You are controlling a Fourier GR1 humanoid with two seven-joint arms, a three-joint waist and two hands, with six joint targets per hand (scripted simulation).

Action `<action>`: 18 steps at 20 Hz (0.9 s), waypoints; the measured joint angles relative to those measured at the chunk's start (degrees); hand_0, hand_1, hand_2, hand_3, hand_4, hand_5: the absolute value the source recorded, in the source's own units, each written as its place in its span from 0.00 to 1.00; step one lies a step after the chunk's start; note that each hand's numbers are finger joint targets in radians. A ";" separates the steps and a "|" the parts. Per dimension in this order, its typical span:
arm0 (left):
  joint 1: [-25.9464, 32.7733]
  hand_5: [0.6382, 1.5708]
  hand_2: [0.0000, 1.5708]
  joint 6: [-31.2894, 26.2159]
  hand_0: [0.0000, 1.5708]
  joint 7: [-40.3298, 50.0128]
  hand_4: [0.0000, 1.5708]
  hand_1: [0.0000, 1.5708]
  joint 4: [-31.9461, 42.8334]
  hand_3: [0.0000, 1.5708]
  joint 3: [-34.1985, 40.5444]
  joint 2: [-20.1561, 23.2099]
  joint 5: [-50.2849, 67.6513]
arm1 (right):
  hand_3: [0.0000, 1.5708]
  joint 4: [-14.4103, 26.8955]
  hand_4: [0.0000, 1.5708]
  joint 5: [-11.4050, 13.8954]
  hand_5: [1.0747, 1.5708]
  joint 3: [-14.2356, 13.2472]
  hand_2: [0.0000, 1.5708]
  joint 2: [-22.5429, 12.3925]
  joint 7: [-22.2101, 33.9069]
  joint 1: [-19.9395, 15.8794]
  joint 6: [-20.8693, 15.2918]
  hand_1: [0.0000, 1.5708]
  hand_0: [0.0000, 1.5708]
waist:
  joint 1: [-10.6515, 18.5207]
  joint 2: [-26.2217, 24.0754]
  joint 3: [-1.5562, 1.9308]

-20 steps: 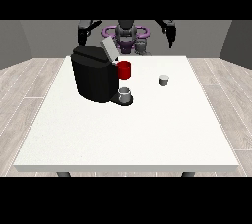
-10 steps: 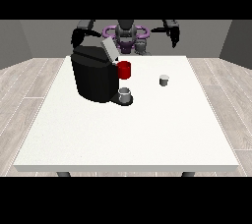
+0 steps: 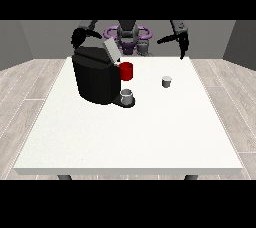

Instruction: Insert the coffee pod into the coffee machine and close the lid

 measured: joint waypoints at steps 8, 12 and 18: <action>-8.94 1.00 0.00 -1.04 0.00 1.69 0.00 0.00 10.99 0.00 2.21 3.53 -1.79 | 0.00 0.66 0.21 0.41 1.00 1.44 0.00 -0.07 0.60 -4.74 -1.02 0.00 0.00 | -2.25 5.38 -0.01; -11.75 1.00 0.00 -1.29 0.00 -0.16 0.00 0.00 17.85 0.00 3.75 5.47 -2.85 | 0.00 -0.14 0.25 0.54 1.00 1.80 0.00 -0.37 2.00 -5.79 -0.80 0.00 0.00 | -3.39 7.53 -0.03; -14.54 1.00 0.00 -0.41 0.00 0.36 0.00 0.00 23.20 0.00 1.56 5.31 -6.93 | 0.00 3.36 0.27 1.43 1.00 0.82 0.00 -0.37 2.77 -7.54 -2.23 0.00 0.00 | -2.38 7.68 -0.02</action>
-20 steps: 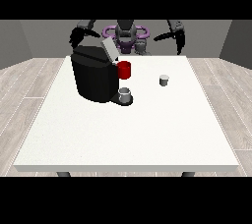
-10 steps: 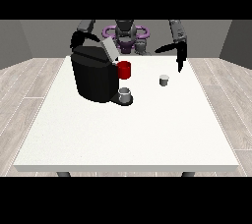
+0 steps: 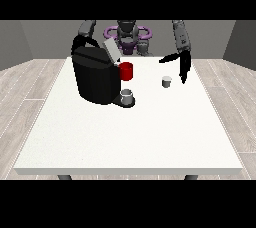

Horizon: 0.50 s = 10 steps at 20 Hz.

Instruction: Insert the coffee pod into the coffee machine and close the lid

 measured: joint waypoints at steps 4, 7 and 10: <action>-2.80 1.00 0.29 0.37 0.00 -0.55 0.00 0.00 3.44 0.00 -0.73 0.91 -2.56 | 0.00 1.78 0.27 0.60 1.00 -0.32 0.00 -0.68 -0.49 -1.11 0.12 0.00 0.00 | -0.52 0.96 0.02; -3.08 1.00 0.39 1.44 0.28 -1.74 0.00 0.28 6.09 0.19 -1.88 0.45 -5.00 | 0.00 2.31 0.23 0.97 1.00 -0.31 0.00 -0.65 0.55 -1.53 -0.33 0.00 0.00 | -0.38 0.57 0.01; -4.94 1.00 0.54 2.75 0.51 -0.94 0.00 0.51 8.57 0.32 -2.16 0.00 -6.64 | 0.00 3.35 0.25 2.04 1.00 0.44 0.00 -0.15 0.31 -2.16 -1.19 0.00 0.00 | -0.56 0.71 0.02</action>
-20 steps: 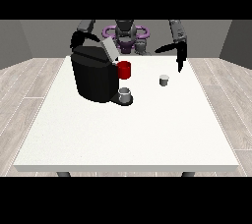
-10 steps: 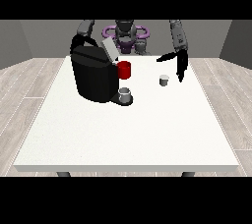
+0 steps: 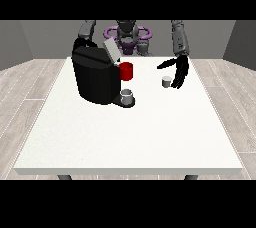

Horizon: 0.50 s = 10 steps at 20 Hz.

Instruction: Insert the coffee pod into the coffee machine and close the lid

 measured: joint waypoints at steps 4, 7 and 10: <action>-0.07 1.00 0.48 0.84 0.40 -1.43 0.00 0.40 2.97 0.31 -0.60 1.43 -2.64 | 0.00 0.19 0.30 -0.99 1.00 0.37 0.00 -0.06 -0.33 0.43 -0.38 0.00 0.00 | -0.31 0.17 -0.01; -0.79 1.00 0.44 1.28 0.36 -2.00 0.00 0.36 4.62 0.26 -1.66 2.21 -4.97 | 0.00 0.63 0.30 -1.39 1.00 0.24 0.00 -0.29 -0.60 0.13 -0.09 0.00 0.00 | -0.50 0.55 -0.01; -0.87 1.00 0.47 3.19 0.39 -3.72 0.00 0.39 6.08 0.31 -2.76 2.22 -7.46 | 0.00 0.90 0.34 -1.66 1.00 -0.12 0.00 -0.58 -0.80 -0.47 0.28 0.00 0.00 | -0.84 1.46 0.00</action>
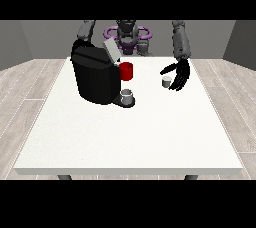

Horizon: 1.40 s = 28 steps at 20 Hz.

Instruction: Insert the coffee pod into the coffee machine and close the lid

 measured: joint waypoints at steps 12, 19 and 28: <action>-3.50 1.00 0.69 9.84 0.62 -3.00 0.21 0.62 4.85 0.55 -0.43 -1.16 -6.59 | 0.00 0.47 0.34 -1.04 1.00 -0.53 0.00 0.24 -0.31 -0.89 0.17 0.00 0.00 | -0.45 0.25 0.06; -4.44 1.00 0.82 11.53 0.75 -4.20 0.26 0.75 7.56 0.75 -1.81 0.12 -10.59 | 0.00 -0.44 0.27 -1.50 1.00 -0.58 0.00 0.24 0.36 -0.56 0.25 0.00 0.00 | -0.98 0.12 0.08; -8.82 1.00 0.90 6.26 0.88 -8.15 0.37 0.88 6.37 0.86 -1.95 0.36 -10.72 | 0.00 3.47 0.31 -2.44 1.00 -1.61 0.00 0.20 -1.40 -0.50 -0.05 0.00 0.00 | 0.46 -1.37 0.01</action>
